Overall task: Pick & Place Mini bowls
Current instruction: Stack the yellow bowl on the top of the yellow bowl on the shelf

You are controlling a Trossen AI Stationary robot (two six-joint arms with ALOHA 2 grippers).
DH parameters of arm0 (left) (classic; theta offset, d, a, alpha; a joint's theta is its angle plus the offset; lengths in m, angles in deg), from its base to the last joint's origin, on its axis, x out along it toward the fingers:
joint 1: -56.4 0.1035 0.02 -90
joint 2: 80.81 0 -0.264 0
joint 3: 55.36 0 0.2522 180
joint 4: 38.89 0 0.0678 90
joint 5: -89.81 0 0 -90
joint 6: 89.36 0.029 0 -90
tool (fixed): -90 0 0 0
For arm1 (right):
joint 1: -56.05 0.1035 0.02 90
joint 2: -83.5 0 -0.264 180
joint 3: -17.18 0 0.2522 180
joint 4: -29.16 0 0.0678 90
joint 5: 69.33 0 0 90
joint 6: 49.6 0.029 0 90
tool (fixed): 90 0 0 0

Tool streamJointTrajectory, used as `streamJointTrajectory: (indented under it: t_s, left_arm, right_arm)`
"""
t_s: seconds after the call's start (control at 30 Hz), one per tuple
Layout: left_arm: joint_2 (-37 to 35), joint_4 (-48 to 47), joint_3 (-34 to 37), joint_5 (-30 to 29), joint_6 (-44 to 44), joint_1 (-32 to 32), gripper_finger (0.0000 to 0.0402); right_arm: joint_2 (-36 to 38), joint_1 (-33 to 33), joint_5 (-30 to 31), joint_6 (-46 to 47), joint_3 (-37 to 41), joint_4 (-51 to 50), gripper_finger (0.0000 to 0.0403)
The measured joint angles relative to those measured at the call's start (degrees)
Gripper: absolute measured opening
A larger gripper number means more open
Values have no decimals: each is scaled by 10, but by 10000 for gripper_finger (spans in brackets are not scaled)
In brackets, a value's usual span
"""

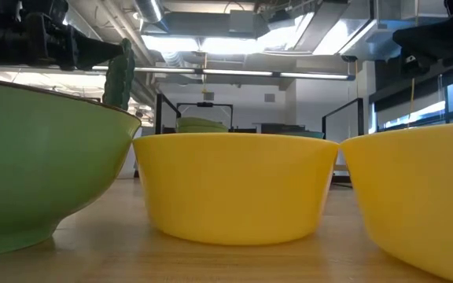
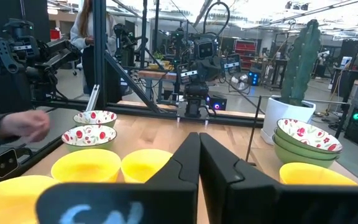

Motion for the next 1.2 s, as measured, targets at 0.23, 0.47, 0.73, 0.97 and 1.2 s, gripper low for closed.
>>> streamJointTrajectory:
  t_s: [0.23,0.47,0.73,0.97,1.2]
  left_arm:
    - [0,0,0,0,0,0,5]
    - [0,0,0,0,0,0,8]
    - [0,0,0,0,0,0,4]
    - [0,0,0,4,-26,-1,8]
    - [0,69,0,15,-10,-1,2]
  right_arm:
    - [0,0,2,-5,0,0,7]
    - [0,0,2,-30,0,0,7]
    - [0,0,24,-30,0,0,7]
    - [0,0,26,-30,0,0,7]
    - [0,0,26,-25,0,6,7]
